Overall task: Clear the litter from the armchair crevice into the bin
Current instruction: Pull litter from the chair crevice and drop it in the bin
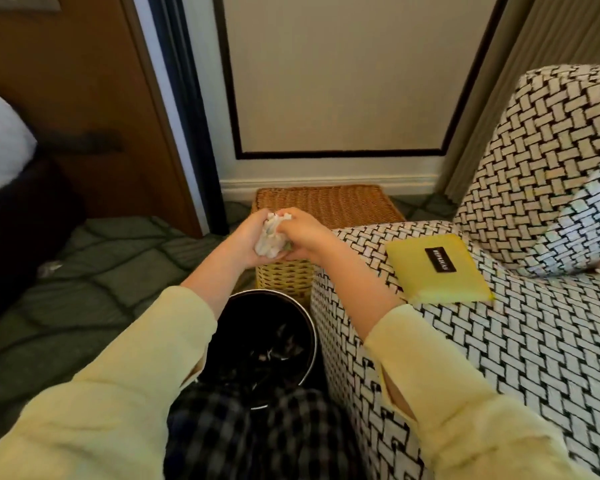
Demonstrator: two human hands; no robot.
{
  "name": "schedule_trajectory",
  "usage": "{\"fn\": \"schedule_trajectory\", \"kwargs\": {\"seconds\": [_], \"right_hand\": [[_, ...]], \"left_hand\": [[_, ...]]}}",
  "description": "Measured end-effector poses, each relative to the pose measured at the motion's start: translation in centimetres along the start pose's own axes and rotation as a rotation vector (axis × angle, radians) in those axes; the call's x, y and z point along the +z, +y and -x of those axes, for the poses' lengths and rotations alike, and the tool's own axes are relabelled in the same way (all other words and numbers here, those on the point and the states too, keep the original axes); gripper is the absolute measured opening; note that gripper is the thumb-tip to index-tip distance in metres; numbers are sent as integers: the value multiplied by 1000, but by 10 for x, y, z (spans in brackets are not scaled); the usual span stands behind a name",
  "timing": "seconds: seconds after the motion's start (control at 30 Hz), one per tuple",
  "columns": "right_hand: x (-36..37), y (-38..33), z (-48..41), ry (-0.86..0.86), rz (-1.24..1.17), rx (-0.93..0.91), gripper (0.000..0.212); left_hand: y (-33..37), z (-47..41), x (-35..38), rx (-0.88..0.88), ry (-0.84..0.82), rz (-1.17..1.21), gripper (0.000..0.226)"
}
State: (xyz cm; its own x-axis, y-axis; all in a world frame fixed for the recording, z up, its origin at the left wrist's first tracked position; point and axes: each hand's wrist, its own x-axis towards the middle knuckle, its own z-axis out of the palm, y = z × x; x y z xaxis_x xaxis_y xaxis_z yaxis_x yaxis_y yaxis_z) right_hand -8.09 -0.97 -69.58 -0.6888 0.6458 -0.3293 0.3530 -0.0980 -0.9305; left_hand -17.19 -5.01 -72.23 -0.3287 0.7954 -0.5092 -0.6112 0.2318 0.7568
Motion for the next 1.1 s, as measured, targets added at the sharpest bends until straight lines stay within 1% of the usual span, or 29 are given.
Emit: {"fn": "schedule_trajectory", "kwargs": {"seconds": [0.1,0.23,0.33,0.4,0.47,0.57,0.63,0.7,0.77,0.83,0.9,1.0,1.03,1.1], "right_hand": [[17,20,-13,-17,-56,93,37],[30,52,-19,-41,-133,250,35],[36,67,-21,-22,-140,320,35],[43,74,-21,-26,-116,348,30],[47,84,-23,-31,-97,370,29],[50,95,-25,-26,-50,416,24],[52,95,-26,-31,50,414,24],[50,94,-28,-30,141,431,39],[46,92,-29,-44,186,455,45],[42,97,-30,-23,182,444,42],[41,102,-29,16,142,393,40],[38,94,-26,46,93,338,41],[37,87,-26,42,92,327,42],[35,62,-24,37,87,323,46]], "left_hand": [[-12,0,-17,-35,50,-109,30],[-38,-1,-39,-120,102,-381,30],[-52,-1,-50,-190,111,-366,37],[-58,-1,-55,-190,127,-348,37],[-62,-3,-59,-203,130,-332,38],[-61,-2,-61,-240,156,-421,37],[-61,-2,-61,-263,214,-580,33],[-62,-3,-62,-261,255,-752,32],[-62,-4,-65,-246,266,-861,41],[-60,-5,-64,-247,260,-885,46],[-59,-3,-60,-247,260,-891,46],[-54,1,-54,-264,310,-885,47],[-50,2,-50,-247,323,-873,47],[-41,0,-42,-160,332,-807,42]]}}
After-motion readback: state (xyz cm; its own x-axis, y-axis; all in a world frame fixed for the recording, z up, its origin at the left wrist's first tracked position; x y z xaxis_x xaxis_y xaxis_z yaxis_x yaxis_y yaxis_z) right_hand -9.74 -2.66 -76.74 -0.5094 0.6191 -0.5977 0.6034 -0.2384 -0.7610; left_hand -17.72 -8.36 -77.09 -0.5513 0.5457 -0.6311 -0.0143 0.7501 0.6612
